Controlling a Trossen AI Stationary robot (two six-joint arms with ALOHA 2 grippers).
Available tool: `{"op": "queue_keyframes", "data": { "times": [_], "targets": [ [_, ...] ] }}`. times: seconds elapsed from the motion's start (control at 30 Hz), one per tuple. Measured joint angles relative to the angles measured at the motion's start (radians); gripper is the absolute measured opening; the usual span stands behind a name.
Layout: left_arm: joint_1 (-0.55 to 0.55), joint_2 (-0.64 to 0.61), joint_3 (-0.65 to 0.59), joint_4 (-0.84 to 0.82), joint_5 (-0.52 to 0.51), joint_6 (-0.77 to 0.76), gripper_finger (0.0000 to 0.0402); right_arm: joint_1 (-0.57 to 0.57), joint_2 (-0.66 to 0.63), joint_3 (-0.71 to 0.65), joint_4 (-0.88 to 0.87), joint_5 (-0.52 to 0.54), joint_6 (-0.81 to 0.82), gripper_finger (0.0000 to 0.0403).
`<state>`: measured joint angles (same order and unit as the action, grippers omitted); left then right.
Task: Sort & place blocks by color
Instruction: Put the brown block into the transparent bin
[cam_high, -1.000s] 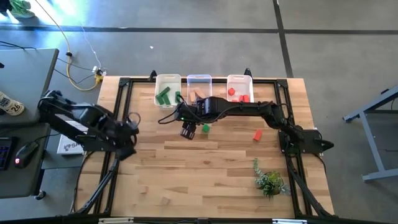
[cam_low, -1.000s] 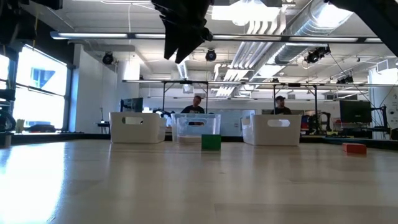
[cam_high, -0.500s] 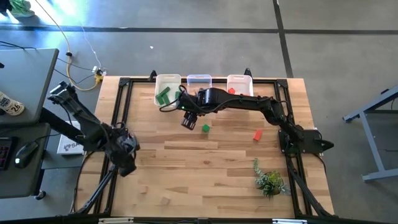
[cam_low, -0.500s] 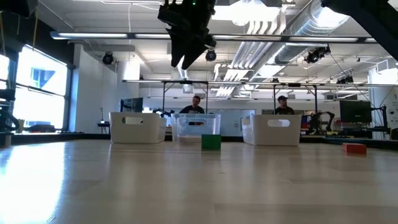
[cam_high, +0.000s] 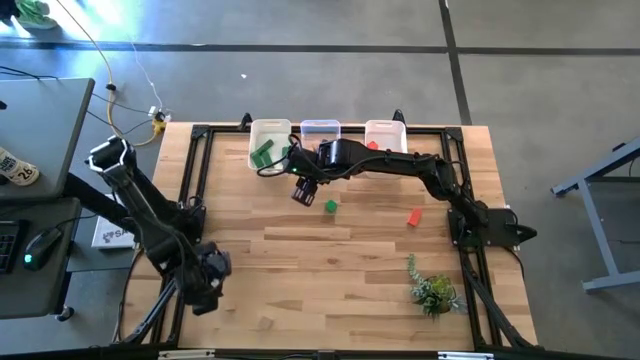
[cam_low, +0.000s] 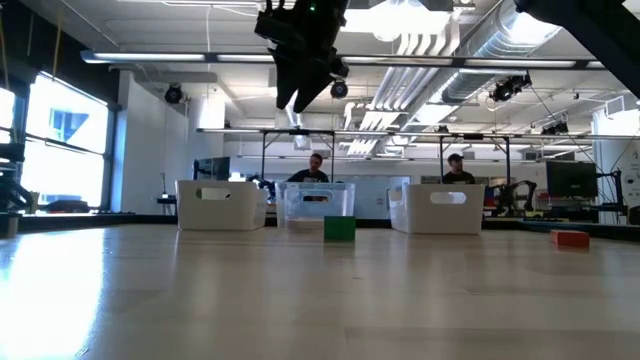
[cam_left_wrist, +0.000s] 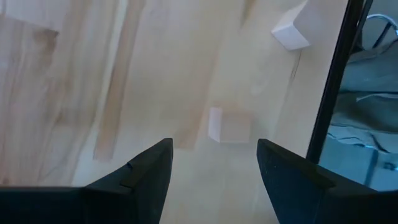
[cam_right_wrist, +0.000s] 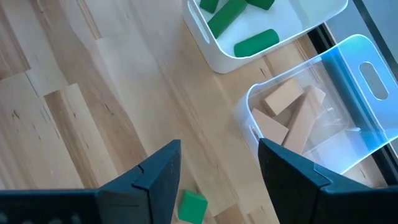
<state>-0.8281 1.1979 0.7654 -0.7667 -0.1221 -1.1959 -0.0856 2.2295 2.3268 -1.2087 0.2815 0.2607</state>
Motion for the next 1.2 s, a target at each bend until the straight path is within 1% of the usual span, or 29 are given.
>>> {"op": "queue_keyframes", "data": {
  "times": [0.3,0.47,0.73,0.83,1.03,1.2],
  "targets": [
    [-0.013,0.114,0.000,0.106,-0.013,-0.004,0.0223,0.001,0.000,0.000,0.000,0.000,0.000,0.0201],
    [-0.013,0.179,0.004,0.167,0.006,-0.005,0.0223,0.001,0.000,0.000,0.000,0.000,0.000,0.0201],
    [-0.013,0.273,0.045,0.168,0.011,-0.005,0.0223,0.001,0.000,-0.001,0.000,0.000,0.025,0.0201],
    [-0.015,0.302,0.056,0.169,0.030,-0.005,0.0223,0.001,0.000,-0.001,0.000,0.000,0.027,0.0201],
    [-0.060,0.342,0.057,0.170,0.043,-0.032,0.0223,0.001,0.001,-0.001,0.000,0.000,0.027,0.0201],
    [-0.085,0.375,0.058,0.173,0.032,-0.055,0.0223,0.001,0.001,-0.001,0.000,0.000,0.027,0.0201]
  ]
}}
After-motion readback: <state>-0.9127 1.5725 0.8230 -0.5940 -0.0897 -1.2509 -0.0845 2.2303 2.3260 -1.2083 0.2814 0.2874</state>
